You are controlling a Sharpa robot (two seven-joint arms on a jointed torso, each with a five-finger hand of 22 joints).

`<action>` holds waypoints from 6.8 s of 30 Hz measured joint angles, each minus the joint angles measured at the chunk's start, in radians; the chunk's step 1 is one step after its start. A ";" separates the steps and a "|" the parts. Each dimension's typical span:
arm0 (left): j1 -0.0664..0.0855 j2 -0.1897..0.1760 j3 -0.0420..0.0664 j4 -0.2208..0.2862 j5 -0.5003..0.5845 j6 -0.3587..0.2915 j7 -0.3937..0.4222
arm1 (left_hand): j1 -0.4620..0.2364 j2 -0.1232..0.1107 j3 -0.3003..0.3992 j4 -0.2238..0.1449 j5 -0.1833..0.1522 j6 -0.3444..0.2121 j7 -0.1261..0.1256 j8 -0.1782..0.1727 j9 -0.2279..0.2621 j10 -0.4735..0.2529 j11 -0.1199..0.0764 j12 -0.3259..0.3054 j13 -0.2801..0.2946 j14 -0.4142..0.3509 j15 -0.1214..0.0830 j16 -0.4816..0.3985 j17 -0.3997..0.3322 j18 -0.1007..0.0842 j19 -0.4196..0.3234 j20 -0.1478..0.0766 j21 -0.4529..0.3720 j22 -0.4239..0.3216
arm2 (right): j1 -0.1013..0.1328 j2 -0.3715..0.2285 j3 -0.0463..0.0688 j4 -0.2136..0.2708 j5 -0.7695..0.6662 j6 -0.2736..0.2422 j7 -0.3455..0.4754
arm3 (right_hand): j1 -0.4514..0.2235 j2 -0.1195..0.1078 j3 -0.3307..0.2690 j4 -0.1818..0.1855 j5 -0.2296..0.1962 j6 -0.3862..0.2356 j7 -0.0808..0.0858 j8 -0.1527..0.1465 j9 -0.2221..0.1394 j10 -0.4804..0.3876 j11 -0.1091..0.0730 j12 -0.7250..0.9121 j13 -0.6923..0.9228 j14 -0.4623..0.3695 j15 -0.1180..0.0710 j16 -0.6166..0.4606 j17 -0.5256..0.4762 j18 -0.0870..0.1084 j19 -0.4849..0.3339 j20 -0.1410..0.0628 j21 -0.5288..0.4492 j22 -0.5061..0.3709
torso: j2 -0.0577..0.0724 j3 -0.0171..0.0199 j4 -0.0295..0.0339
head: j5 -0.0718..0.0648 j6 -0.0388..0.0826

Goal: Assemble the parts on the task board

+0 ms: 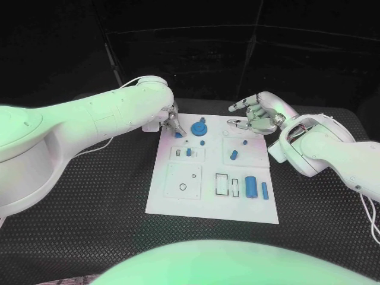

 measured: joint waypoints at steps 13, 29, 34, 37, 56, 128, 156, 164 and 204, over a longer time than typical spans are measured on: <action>0.002 -0.023 0.001 0.024 0.005 -0.007 0.001 | -0.026 -0.002 0.074 0.020 0.000 -0.016 0.015 -0.021 -0.026 -0.019 0.012 -0.012 -0.018 0.000 0.000 0.000 0.000 0.000 -0.004 0.004 -0.005 -0.003 | 0.000 0.000 0.000 -0.002 0.000 0.001 0.000 | 0.000 0.000 0.000 0.000 0.000 0.000 0.000 0.000 0.000 0.000 0.000 0.000 0.000 0.000 0.000 0.000 0.000 0.000 0.000 0.000 0.000 0.000 | 0.000 0.0006 -0.0006 | 0.003 0.001; 0.005 -0.044 0.002 0.050 0.009 -0.012 0.002 | -0.112 -0.105 0.386 -0.001 0.015 -0.025 0.024 -0.038 -0.063 -0.034 0.019 -0.012 -0.034 0.000 0.015 0.000 0.000 0.000 -0.008 0.015 -0.013 0.001 | 0.000 -0.001 0.000 -0.004 0.000 0.003 0.001 | 0.000 0.000 0.000 0.000 0.000 0.000 0.000 0.000 0.000 0.000 0.000 0.000 0.000 0.000 0.000 0.000 0.000 0.000 0.000 0.000 0.000 0.000 | 0.000 0.0007 -0.0012 | 0.004 0.002; 0.005 -0.054 0.002 0.064 0.009 -0.014 0.002 | -0.124 -0.122 0.419 -0.006 0.015 -0.028 0.028 -0.023 -0.058 -0.035 0.021 -0.016 -0.040 0.000 0.015 0.000 0.000 0.000 -0.008 0.015 -0.016 0.000 | 0.000 -0.002 0.000 -0.004 0.000 0.003 0.001 | 0.000 0.000 -0.002 0.002 0.004 0.000 0.000 0.000 0.000 0.000 0.000 0.000 0.000 0.000 0.000 0.000 0.000 0.000 0.000 0.000 0.000 0.000 | 0.000 0.0005 -0.0012 | 0.005 0.002; 0.004 -0.060 0.001 0.073 0.008 -0.015 0.002 | -0.131 -0.128 0.434 -0.015 0.015 -0.028 0.028 -0.018 -0.053 -0.035 0.021 -0.016 -0.042 0.000 0.015 0.000 0.000 0.000 -0.008 0.015 -0.016 0.001 | 0.000 -0.002 0.000 -0.005 0.000 0.003 0.001 | 0.000 0.000 -0.002 0.002 0.004 0.000 0.000 0.000 0.000 0.000 0.000 0.000 0.000 0.000 0.000 0.000 0.000 0.000 0.000 0.000 0.000 0.000 | 0.000 0.0004 -0.0012 | 0.005 0.002; 0.003 -0.070 0.001 0.088 0.008 -0.044 0.001 | -0.195 -0.174 0.529 -0.100 0.013 -0.035 0.028 -0.006 -0.050 -0.037 0.023 -0.016 -0.044 0.000 0.015 0.000 0.000 0.000 -0.008 0.015 -0.016 0.004 | 0.000 0.000 0.000 -0.007 0.000 0.004 0.002 | 0.000 0.000 -0.002 0.002 0.004 0.000 0.000 0.000 0.000 0.000 0.000 0.000 -0.001 0.000 0.000 0.000 0.000 0.000 0.000 0.000 0.000 0.000 | 0.000 0.0004 -0.0006 | 0.008 0.006; 0.001 -0.067 -0.002 0.113 -0.105 -0.048 -0.002 | -0.238 -0.204 0.145 0.025 0.012 -0.024 0.021 0.031 -0.069 -0.041 0.026 0.028 -0.030 0.000 0.022 0.000 0.000 0.000 -0.007 0.022 -0.020 0.019 | 0.000 0.002 0.000 -0.019 0.002 0.004 0.002 | 0.000 0.000 -0.002 0.002 0.008 0.000 0.000 0.000 0.000 0.000 0.000 0.000 -0.002 0.000 0.000 0.000 0.000 0.000 0.000 0.000 0.000 0.000 | 0.000 0.0010 -0.0017 | 0.009 0.003; 0.000 -0.046 -0.002 0.088 -0.120 -0.023 -0.004 | -0.200 -0.187 0.127 0.018 0.012 -0.024 0.021 0.047 -0.063 -0.040 0.026 0.029 -0.027 0.000 0.022 0.000 0.000 0.000 -0.007 0.022 -0.020 0.020 | 0.000 0.003 0.000 -0.020 0.003 0.006 0.002 | 0.000 0.000 -0.002 0.002 0.008 0.000 0.000 0.000 0.000 0.000 0.000 0.000 -0.002 0.000 0.000 0.000 0.000 0.000 0.000 0.000 0.000 0.000 | 0.001 0.0014 -0.0017 | 0.008 -0.003; 0.000 -0.034 -0.002 0.078 -0.135 -0.011 -0.005 | -0.171 -0.181 0.121 0.005 0.012 -0.024 0.021 0.055 -0.060 -0.041 0.026 0.032 -0.027 0.000 0.022 0.000 0.000 0.000 -0.007 0.022 -0.020 0.020 | 0.000 0.003 0.000 -0.020 0.004 0.007 0.002 | 0.000 0.000 -0.002 0.002 0.008 0.000 0.000 0.000 0.000 0.000 0.000 0.000 -0.002 0.000 0.000 0.000 0.000 0.000 0.000 0.000 0.000 0.000 | 0.001 0.0013 -0.0017 | 0.008 -0.007; 0.002 -0.052 -0.004 0.121 -0.133 -0.033 -0.003 | -0.069 -0.172 0.363 0.091 0.031 -0.036 0.010 0.067 -0.080 -0.033 0.008 0.019 -0.035 0.000 0.014 0.000 0.000 0.000 0.003 0.012 -0.020 0.020 | 0.000 0.006 -0.001 -0.023 0.004 0.009 0.002 | -0.004 0.004 -0.002 0.002 0.012 0.000 0.000 0.000 0.000 0.000 0.000 0.000 -0.001 0.000 0.000 0.000 0.000 0.000 0.000 0.000 0.000 0.000 | 0.000 0.0005 -0.0007 | 0.015 -0.006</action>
